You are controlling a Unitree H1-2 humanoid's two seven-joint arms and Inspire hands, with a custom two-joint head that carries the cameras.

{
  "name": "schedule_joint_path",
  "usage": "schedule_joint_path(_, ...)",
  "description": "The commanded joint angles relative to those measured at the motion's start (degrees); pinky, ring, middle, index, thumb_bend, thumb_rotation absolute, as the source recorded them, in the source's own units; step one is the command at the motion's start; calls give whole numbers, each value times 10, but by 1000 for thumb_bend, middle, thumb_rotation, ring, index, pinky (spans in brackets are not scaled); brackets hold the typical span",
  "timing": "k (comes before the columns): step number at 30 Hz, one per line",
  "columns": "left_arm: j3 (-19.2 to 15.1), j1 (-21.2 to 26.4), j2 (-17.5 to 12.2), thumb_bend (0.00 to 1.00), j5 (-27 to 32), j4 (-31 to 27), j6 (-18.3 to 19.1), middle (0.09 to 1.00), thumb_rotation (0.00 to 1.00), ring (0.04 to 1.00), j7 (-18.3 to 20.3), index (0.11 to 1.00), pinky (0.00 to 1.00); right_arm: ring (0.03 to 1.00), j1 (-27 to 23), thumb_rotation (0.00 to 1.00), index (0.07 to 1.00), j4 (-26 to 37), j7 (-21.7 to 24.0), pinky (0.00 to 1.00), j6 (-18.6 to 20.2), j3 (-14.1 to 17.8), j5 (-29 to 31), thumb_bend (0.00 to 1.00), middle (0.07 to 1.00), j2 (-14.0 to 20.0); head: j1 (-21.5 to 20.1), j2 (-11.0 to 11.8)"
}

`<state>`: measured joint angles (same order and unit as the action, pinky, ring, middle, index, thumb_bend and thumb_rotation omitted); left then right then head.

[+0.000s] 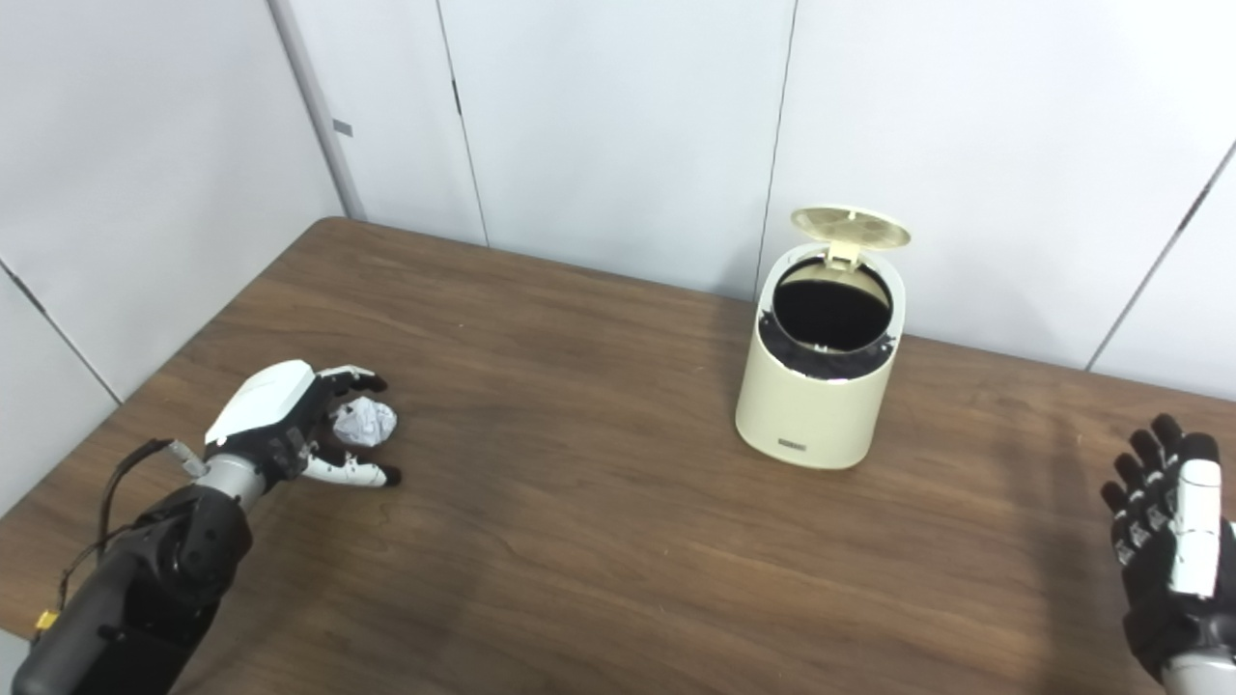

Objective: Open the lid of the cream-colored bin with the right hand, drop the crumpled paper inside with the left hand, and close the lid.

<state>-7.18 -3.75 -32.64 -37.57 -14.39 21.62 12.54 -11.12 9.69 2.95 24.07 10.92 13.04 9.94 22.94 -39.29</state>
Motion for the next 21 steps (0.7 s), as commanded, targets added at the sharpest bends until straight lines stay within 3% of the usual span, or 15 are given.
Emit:
schedule_joint_path(1, -5, 11, -18, 878, 3, -5, 1, 838, 173, 843, -3, 801, 757, 1000, -10, 1000, 1000, 20, 2, 1000, -21, 3, 4, 466, 1000, 2, -1, -1)
schedule_joint_path(16, -5, 18, -15, 829, 1, 3, 2, 822, 136, 820, -6, 788, 746, 1000, -6, 1000, 1000, 2, 5, 1000, -41, 6, 7, 496, 1000, 1, -4, 0)
schedule_joint_path(21, -11, 21, -7, 825, 6, 6, -2, 772, 60, 752, -19, 756, 693, 1000, -6, 1000, 1000, -4, 11, 1000, -47, 5, 8, 499, 1000, 7, -4, 0)
